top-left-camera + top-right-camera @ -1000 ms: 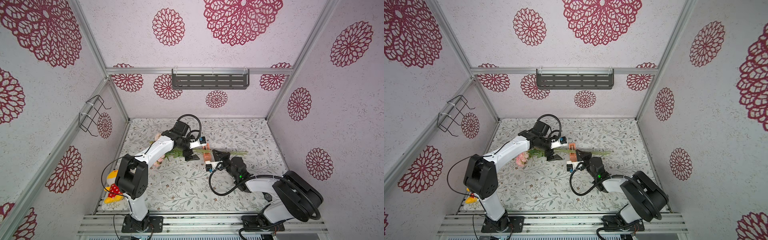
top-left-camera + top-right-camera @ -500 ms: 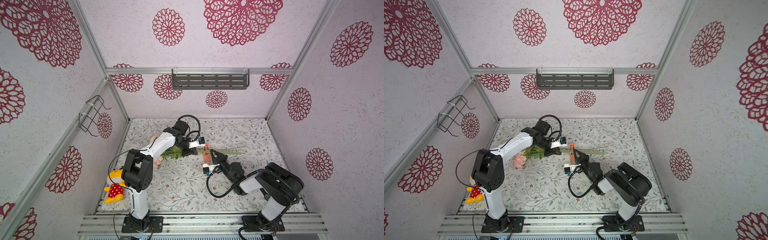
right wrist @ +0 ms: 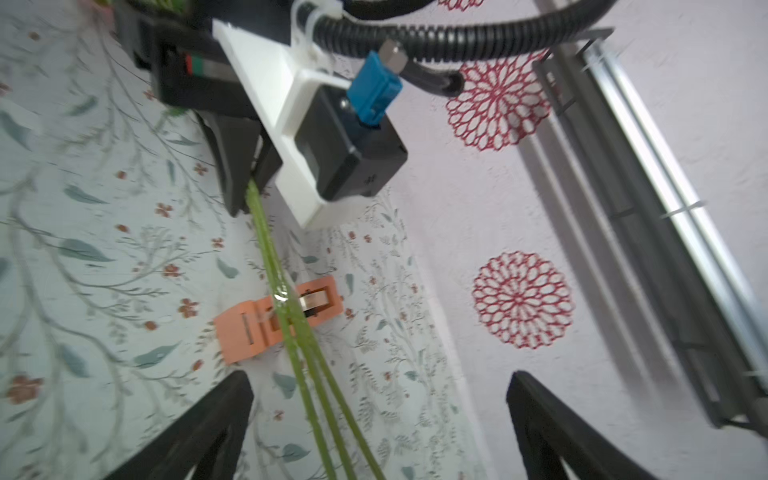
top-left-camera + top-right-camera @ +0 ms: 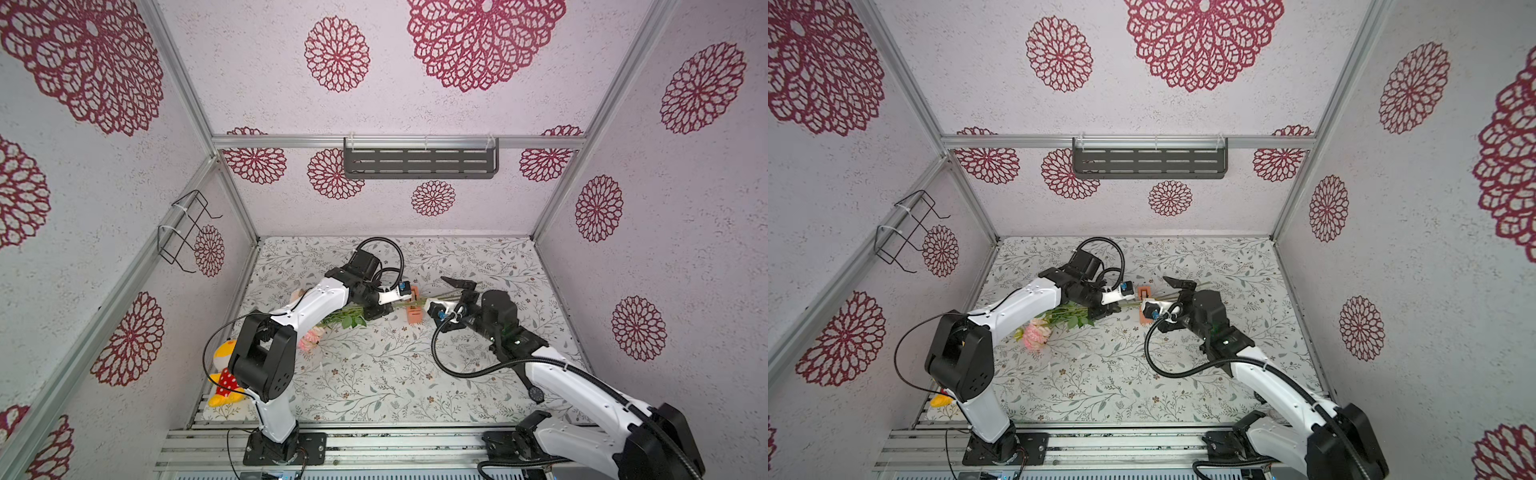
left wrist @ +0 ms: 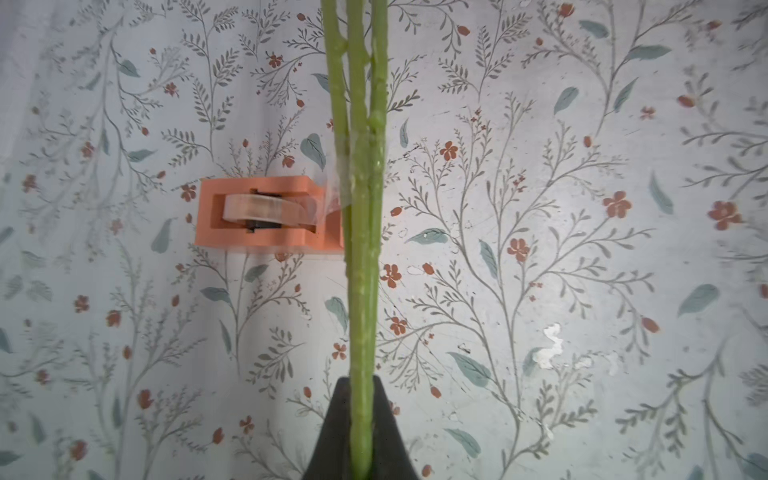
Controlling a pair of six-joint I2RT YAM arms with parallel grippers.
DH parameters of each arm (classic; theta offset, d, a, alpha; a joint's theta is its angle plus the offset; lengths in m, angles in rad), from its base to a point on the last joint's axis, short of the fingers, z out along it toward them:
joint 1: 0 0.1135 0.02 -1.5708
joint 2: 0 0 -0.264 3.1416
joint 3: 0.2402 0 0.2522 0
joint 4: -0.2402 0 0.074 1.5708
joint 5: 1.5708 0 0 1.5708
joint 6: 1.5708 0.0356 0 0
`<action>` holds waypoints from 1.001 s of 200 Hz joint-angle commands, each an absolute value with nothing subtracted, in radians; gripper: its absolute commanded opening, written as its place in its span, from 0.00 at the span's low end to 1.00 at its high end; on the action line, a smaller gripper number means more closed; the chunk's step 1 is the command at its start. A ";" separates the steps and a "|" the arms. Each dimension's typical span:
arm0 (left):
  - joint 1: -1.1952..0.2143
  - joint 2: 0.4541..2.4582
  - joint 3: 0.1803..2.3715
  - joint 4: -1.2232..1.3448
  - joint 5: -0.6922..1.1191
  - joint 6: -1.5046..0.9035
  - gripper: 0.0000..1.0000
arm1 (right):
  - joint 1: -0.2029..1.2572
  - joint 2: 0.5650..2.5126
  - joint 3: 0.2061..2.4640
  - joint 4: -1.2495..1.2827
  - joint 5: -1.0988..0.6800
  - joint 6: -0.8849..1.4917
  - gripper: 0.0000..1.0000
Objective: Wrap bouquets with tape
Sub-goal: Wrap the tape around the bouquet.
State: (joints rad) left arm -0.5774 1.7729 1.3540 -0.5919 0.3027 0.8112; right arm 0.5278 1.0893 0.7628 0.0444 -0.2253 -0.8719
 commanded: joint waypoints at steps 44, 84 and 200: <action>-0.697 1.710 1.213 -0.195 -0.041 0.930 0.00 | 0.255 1.361 1.160 -0.631 -0.656 -0.723 0.98; -0.710 1.712 1.170 -0.138 -0.123 0.975 0.00 | 0.253 1.558 1.323 -0.761 -0.733 -0.820 0.84; -0.736 1.644 1.086 -0.048 -0.128 1.043 0.07 | 0.287 1.824 1.474 -0.836 -0.716 -0.969 0.56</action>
